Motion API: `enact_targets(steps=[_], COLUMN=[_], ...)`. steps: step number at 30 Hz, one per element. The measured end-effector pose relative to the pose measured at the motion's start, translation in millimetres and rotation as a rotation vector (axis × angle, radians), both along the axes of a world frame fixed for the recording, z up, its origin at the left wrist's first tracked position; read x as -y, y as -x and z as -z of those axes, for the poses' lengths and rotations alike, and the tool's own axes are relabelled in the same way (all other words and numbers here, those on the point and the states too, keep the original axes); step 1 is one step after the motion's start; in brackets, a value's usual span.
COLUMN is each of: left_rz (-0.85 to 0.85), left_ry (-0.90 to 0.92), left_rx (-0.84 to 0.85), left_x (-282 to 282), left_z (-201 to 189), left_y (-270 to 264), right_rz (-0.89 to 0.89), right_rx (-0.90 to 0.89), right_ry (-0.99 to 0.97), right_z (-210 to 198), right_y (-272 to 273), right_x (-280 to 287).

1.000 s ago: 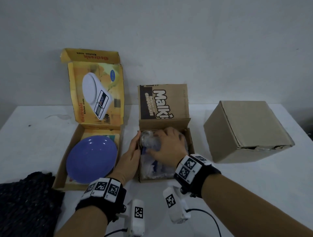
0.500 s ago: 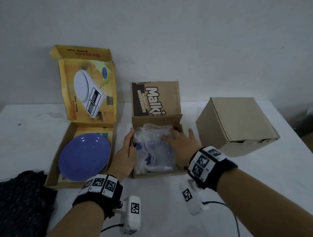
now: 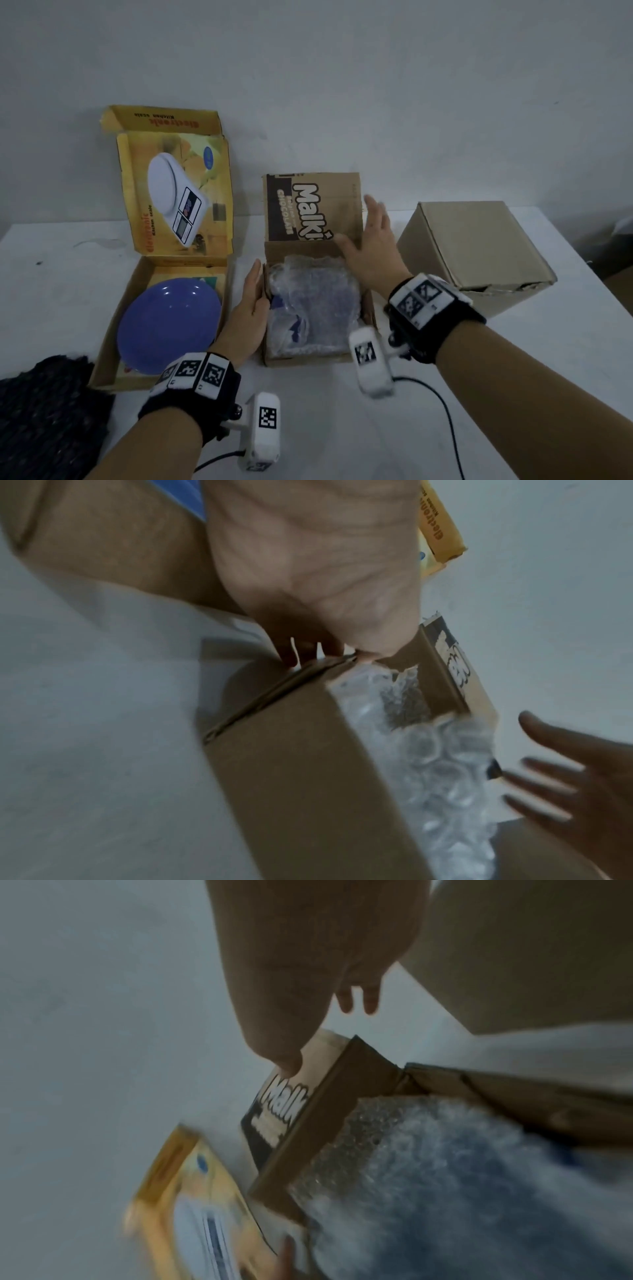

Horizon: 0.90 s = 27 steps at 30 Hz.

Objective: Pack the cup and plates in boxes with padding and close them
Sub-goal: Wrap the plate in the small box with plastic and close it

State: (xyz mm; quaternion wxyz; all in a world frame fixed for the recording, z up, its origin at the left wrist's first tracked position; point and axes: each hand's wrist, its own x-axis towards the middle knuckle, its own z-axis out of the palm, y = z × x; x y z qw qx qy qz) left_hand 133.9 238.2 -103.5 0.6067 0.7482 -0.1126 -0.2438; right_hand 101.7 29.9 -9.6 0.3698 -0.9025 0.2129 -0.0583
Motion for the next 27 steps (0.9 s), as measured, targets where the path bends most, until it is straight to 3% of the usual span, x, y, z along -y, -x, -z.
enact_targets(steps=[3, 6, 10, 15, 19, 23, 27], left_rz=[0.025, -0.025, -0.111, -0.069, -0.06, 0.005, 0.017], left_ry=[-0.035, 0.021, 0.178, 0.135, 0.117, -0.018, -0.049], left_rx=[-0.026, -0.079, -0.182, -0.147, -0.146, -0.04, 0.005], left_x=[-5, -9, -4, -9, -10, -15, -16], left_z=[2, 5, -6, -19, -21, -15, -12], left_y=[-6, -8, -2, 5, 13, 18, 25], right_rz=[0.209, 0.263, 0.067, -0.076, -0.005, 0.089, 0.172], right_rx=[0.021, 0.121, 0.066, -0.058, -0.079, -0.158, -0.181], right_ry=[-0.576, -0.751, -0.582, -0.37, -0.235, -0.121, -0.153], right_z=[12, 8, 11, 26, 33, 47, 63], right_y=[-10, 1, 29, 52, 61, 72, 76], right_x=[12, 18, 25, 30, 19, 11, 8])
